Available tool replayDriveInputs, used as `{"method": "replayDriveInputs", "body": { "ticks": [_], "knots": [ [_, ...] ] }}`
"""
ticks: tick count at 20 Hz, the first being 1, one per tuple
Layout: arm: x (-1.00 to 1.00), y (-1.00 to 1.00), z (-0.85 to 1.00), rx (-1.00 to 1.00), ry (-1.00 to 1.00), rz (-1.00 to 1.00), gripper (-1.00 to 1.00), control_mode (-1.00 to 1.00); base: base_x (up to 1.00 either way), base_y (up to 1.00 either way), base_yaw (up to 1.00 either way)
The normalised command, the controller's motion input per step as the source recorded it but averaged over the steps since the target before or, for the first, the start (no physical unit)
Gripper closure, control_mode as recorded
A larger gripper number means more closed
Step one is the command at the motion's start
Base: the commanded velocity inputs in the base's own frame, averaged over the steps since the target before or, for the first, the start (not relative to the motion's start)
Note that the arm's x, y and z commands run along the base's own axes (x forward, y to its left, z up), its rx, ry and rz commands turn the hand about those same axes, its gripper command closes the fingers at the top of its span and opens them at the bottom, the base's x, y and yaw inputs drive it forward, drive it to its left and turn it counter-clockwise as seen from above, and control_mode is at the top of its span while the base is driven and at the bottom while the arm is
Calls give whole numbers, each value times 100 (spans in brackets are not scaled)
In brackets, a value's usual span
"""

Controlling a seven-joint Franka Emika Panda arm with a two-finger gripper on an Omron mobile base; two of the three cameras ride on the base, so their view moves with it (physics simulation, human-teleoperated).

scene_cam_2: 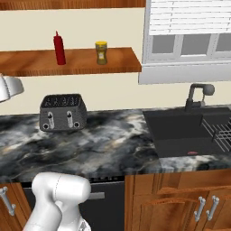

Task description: Collect the turmeric, ketchup, and shaker from the cabinet and place them next to the stove.

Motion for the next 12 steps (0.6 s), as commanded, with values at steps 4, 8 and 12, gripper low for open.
{"method": "replayDriveInputs", "body": {
  "ticks": [4,8,12],
  "knots": [
    [0,0,54,0,-25,7,-100,-100,0,0,0],
    [0,1,51,0,-13,1,-100,-100,0,0,0],
    [13,6,42,-2,-2,0,-100,-100,0,0,0]
  ]
}}
